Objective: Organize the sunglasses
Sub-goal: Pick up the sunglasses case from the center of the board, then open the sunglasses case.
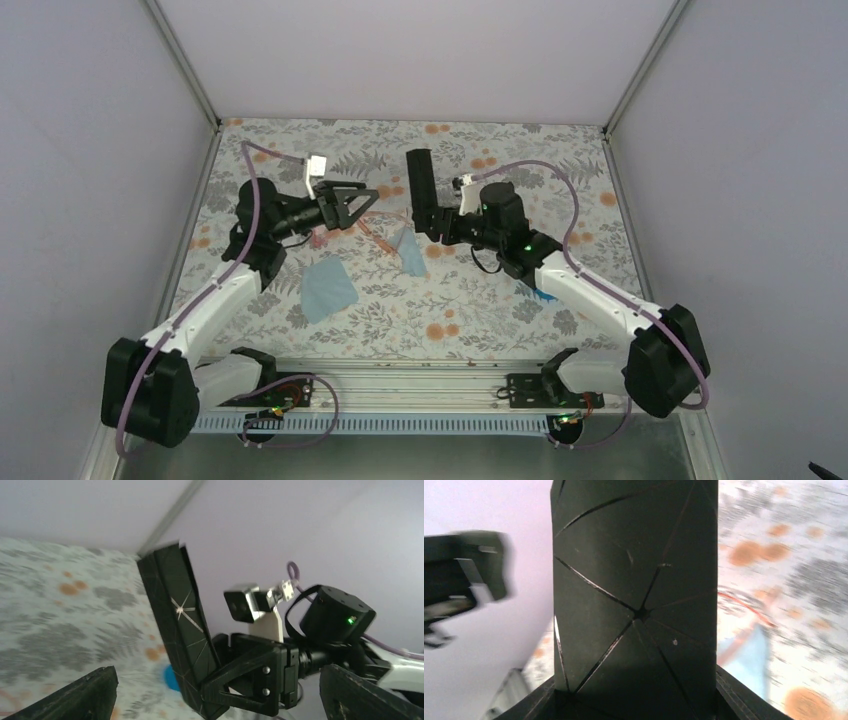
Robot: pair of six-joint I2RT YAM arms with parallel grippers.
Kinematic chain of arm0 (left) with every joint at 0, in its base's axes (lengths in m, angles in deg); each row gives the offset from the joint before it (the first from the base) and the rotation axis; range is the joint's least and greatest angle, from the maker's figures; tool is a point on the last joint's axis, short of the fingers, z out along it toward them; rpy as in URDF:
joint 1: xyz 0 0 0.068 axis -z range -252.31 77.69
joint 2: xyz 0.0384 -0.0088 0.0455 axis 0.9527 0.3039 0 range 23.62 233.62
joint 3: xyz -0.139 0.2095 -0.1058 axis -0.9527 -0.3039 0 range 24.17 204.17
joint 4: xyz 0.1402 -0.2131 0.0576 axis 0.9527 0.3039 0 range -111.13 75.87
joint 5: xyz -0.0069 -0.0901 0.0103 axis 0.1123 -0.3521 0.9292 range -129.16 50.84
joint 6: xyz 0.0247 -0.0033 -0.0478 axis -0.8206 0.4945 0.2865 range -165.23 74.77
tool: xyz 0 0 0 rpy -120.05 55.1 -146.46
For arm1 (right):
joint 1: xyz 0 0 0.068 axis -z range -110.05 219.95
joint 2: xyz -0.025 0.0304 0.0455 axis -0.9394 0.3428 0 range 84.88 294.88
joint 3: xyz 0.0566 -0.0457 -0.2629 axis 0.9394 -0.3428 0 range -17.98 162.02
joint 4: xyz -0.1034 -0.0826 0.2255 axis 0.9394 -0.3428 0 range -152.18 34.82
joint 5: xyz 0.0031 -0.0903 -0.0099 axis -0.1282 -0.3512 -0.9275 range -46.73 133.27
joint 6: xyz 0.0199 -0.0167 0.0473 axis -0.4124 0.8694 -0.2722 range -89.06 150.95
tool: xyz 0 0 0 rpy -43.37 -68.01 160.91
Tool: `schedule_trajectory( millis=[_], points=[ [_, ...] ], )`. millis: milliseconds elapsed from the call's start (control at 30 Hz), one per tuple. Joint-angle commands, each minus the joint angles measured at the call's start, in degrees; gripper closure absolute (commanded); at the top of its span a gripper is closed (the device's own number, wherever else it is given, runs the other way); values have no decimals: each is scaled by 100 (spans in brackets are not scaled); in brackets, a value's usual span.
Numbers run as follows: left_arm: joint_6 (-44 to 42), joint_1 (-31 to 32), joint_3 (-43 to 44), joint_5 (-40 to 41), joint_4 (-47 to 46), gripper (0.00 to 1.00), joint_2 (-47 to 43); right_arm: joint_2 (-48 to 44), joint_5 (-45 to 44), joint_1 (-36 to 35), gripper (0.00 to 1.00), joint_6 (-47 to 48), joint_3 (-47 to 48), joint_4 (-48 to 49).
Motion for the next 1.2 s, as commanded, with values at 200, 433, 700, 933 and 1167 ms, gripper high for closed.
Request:
schedule_trajectory(
  millis=[200, 433, 700, 933, 1167],
  points=[
    [1592, 690, 131, -1223, -2425, 4, 965, -357, 2472, 13, 52, -404, 156, 1841],
    [2101, 802, 150, -1288, -3124, 13, 1224, -411, 2897, 19, 52, -557, 130, 2079],
    [2054, 916, 261, -1295, -3036, 27, 1409, -376, 3150, 14, 53, -695, 115, 2263],
    [2095, 921, 337, -1322, -3150, 46, 1482, -403, 3109, 24, 53, -732, 75, 2236],
    [2271, 930, 329, -1436, -3466, 68, 1585, -415, 2866, 24, 50, -805, 0, 2190]
  ],
)
